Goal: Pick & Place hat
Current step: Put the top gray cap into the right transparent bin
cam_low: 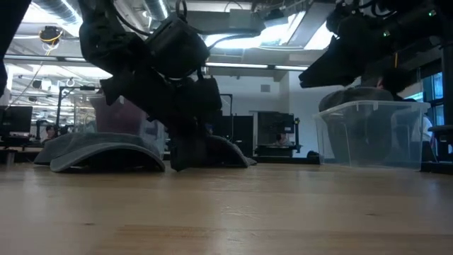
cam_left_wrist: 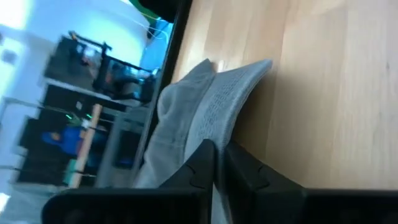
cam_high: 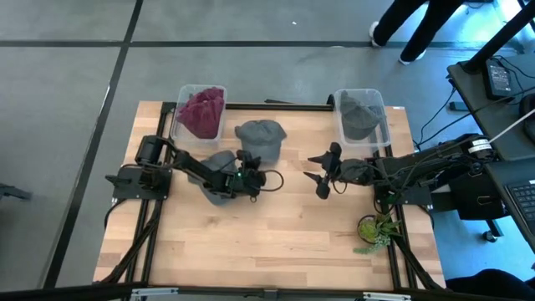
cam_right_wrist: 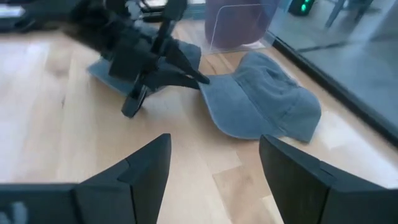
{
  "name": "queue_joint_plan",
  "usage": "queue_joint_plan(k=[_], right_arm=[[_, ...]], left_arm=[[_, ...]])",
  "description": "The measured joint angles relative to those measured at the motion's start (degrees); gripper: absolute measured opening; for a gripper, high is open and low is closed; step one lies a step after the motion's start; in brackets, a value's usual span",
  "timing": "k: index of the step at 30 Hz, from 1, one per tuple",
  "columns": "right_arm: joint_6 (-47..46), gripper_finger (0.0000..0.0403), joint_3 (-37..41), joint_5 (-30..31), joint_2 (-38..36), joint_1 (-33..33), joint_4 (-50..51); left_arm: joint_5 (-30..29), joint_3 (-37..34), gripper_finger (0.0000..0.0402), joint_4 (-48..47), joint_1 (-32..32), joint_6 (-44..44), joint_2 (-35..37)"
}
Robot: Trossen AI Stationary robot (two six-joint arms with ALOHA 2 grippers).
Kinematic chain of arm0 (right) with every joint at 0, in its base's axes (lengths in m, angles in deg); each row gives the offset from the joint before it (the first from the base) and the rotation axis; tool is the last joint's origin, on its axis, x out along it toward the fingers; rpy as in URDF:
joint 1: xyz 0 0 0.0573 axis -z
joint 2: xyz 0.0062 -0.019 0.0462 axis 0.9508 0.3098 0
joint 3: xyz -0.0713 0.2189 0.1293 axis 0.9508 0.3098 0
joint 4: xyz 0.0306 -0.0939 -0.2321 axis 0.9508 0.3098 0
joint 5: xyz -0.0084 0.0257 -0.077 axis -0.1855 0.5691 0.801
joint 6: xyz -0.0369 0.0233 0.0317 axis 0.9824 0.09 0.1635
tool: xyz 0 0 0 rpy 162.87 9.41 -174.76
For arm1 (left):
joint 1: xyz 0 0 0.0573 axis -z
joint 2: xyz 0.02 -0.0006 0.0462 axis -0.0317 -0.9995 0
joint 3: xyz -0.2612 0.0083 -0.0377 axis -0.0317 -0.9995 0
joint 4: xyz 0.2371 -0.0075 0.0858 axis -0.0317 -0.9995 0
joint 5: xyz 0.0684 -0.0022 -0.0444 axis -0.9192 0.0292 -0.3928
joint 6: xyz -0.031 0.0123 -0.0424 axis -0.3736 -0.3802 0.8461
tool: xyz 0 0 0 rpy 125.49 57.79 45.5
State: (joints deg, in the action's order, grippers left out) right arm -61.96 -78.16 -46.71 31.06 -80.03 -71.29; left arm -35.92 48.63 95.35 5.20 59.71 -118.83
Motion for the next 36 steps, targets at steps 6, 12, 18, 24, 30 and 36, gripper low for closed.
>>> queue_joint_plan(k=[6, 12, 18, 24, 30, 36], right_arm=[[-11.25, 0.0244, -0.54, -1.25, 0.00, 1.52, 0.00], [-13.90, 0.0244, -2.62, -7.13, -0.14, 3.55, 0.76], [-14.38, 0.0244, -7.51, -8.15, -1.48, 5.40, 8.69], [-17.47, 0.0244, -11.97, -9.44, -4.55, 7.60, 20.34], [-20.18, 0.0244, -13.42, -22.87, -6.25, 10.34, 23.43], [-21.24, 0.0244, -13.37, -28.99, -5.74, 10.82, 23.69]], left_arm=[[-0.61, 4.05, 0.0009, 1.92, 3.67, -10.46, 0.59], [-3.30, 6.59, 0.0008, 9.46, 8.54, -28.32, 1.03], [-8.38, 6.80, 0.0008, 19.49, 14.57, -44.54, 1.31], [-8.34, 6.88, 0.0008, 23.46, 20.73, -56.43, 1.40], [-7.66, 6.88, 0.0008, 23.95, 24.65, -68.00, 1.39], [-6.43, 6.88, 0.0008, 34.34, 27.10, -74.44, 1.40]])
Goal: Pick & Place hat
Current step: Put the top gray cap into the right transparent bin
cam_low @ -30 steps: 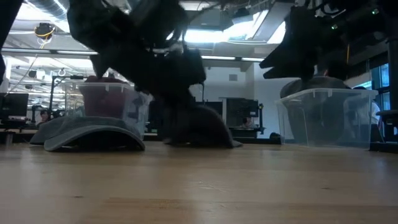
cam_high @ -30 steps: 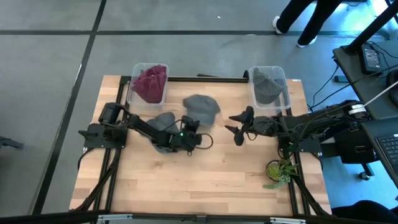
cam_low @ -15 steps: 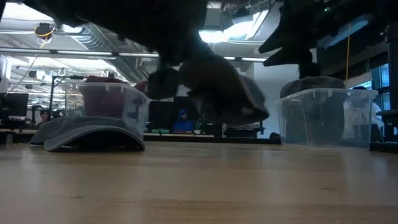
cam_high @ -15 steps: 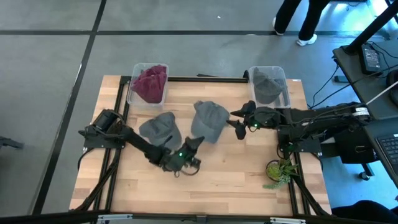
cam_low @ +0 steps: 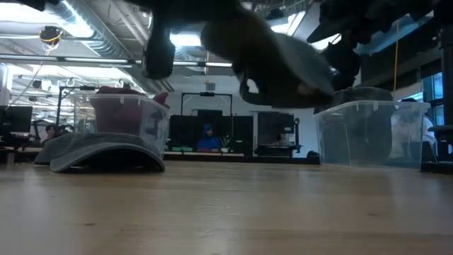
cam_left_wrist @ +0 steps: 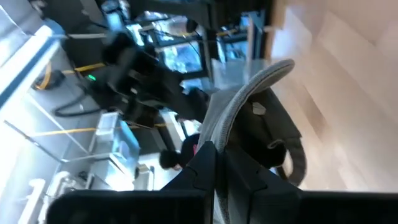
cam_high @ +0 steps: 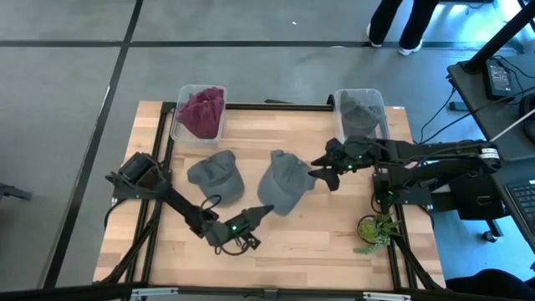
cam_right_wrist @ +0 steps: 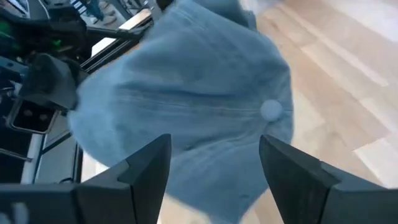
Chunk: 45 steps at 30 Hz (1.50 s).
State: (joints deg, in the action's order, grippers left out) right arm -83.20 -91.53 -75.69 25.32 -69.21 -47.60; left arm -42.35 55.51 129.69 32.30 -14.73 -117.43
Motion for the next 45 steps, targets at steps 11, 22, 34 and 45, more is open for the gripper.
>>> queue_joint_plan(k=[11, 22, 34, 45], right_arm=[[-3.68, 0.0244, 0.08, -3.23, 0.37, -0.02, -0.40], [-0.21, 0.0244, 0.15, -4.11, 0.37, -0.02, -0.35], [-0.47, 0.0244, 0.17, -7.16, 0.37, -0.02, -0.26], [-2.56, 0.0244, 0.17, -9.78, 0.37, -0.02, -1.84]], left_arm=[[2.63, 0.00, 0.0008, 3.22, 2.37, -6.58, 0.00], [5.97, 0.00, 0.0008, 5.82, 2.54, -15.07, 0.00], [7.52, 0.00, 0.0008, 10.78, 2.54, -17.55, 0.02], [8.58, 0.00, 0.0008, 12.94, 2.42, -18.52, 0.02]])
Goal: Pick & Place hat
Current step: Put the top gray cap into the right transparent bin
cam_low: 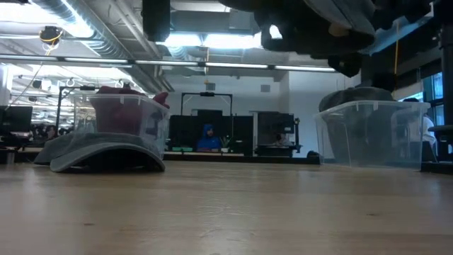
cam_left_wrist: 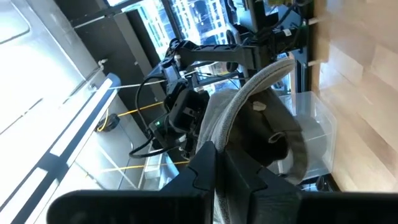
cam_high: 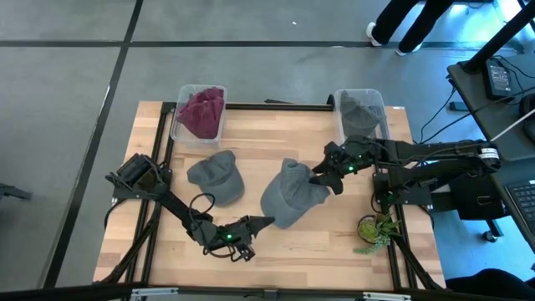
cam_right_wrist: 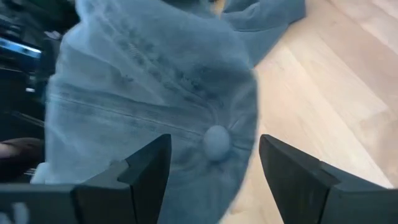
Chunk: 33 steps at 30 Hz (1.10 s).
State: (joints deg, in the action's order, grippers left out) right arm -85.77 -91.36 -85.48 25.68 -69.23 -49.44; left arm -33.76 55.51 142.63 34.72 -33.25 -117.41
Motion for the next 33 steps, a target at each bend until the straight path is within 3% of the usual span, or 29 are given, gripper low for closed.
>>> queue_joint_plan(k=[5, 8, 19, 33], right_arm=[[-0.07, 0.0238, 0.02, -1.75, 0.37, -0.09, -3.39], [-0.07, 0.0213, 0.02, -1.74, 0.53, -0.09, -3.32], [2.25, 0.0031, 0.02, -0.22, 0.57, -0.11, -3.28], [5.38, 0.0031, 0.02, 5.23, 0.57, -0.11, -3.43]], left_arm=[[0.59, 0.00, 0.0008, -0.15, -0.88, -0.80, -0.01], [0.61, 0.00, 0.0008, -0.11, -1.12, -1.03, 0.00], [0.85, 0.00, 0.0015, 2.80, -1.12, 0.33, 0.00], [-3.61, 0.00, 0.0023, 2.67, -1.14, 11.74, 0.00]])
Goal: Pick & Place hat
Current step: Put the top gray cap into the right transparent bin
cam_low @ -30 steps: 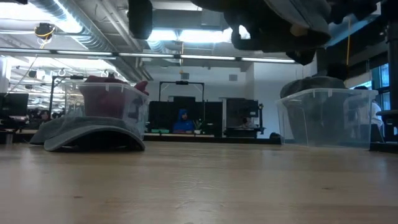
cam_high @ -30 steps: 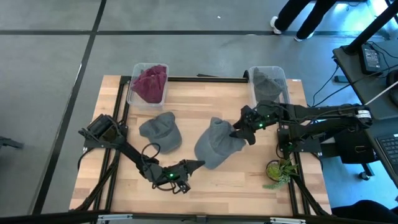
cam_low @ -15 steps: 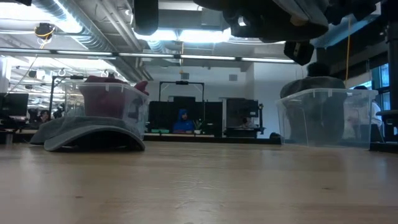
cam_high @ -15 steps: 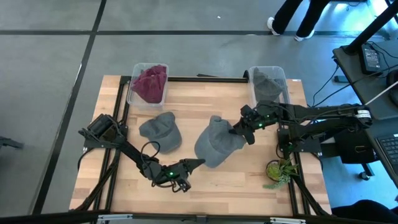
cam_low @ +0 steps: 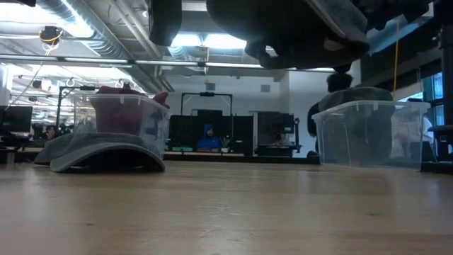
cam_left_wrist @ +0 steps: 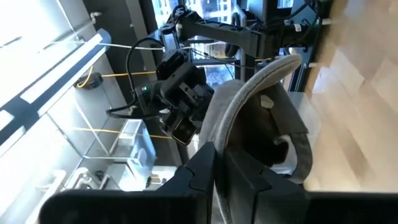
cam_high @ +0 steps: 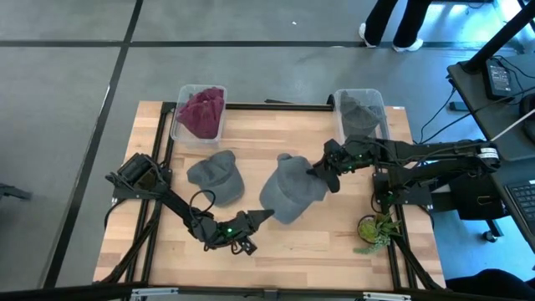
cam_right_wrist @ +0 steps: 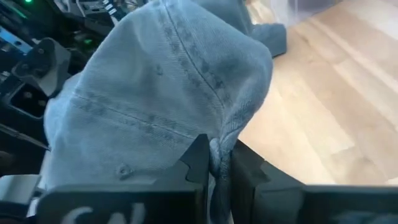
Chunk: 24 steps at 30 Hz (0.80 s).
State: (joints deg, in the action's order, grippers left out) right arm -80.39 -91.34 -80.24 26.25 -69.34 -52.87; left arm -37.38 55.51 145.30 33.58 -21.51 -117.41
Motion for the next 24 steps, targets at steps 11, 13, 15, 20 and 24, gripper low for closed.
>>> queue_joint_plan(k=[11, 13, 15, 20, 24], right_arm=[[4.01, 0.0031, -0.37, 0.64, -0.07, 0.00, -0.95], [4.73, 0.0031, -1.38, 1.08, -0.07, 0.00, -0.81], [6.48, 0.0031, -3.20, 1.17, -0.07, 0.00, 0.72], [11.32, 0.0031, -10.64, 7.56, -0.07, -0.02, 12.05], [13.69, 0.0031, -16.55, 15.83, -0.10, 0.00, 22.63]], left_arm=[[-1.64, -0.28, 0.0094, 1.76, -0.44, 10.20, 0.60], [-2.29, -1.58, 0.0115, 5.40, -1.10, 14.21, 1.83], [-2.92, -3.62, 0.0134, 9.22, -1.77, 17.38, 3.46], [-2.54, -10.21, 0.0164, 13.42, -4.34, 32.38, 9.45], [0.26, -15.36, 0.0169, 11.33, -6.52, 45.92, 13.68]])
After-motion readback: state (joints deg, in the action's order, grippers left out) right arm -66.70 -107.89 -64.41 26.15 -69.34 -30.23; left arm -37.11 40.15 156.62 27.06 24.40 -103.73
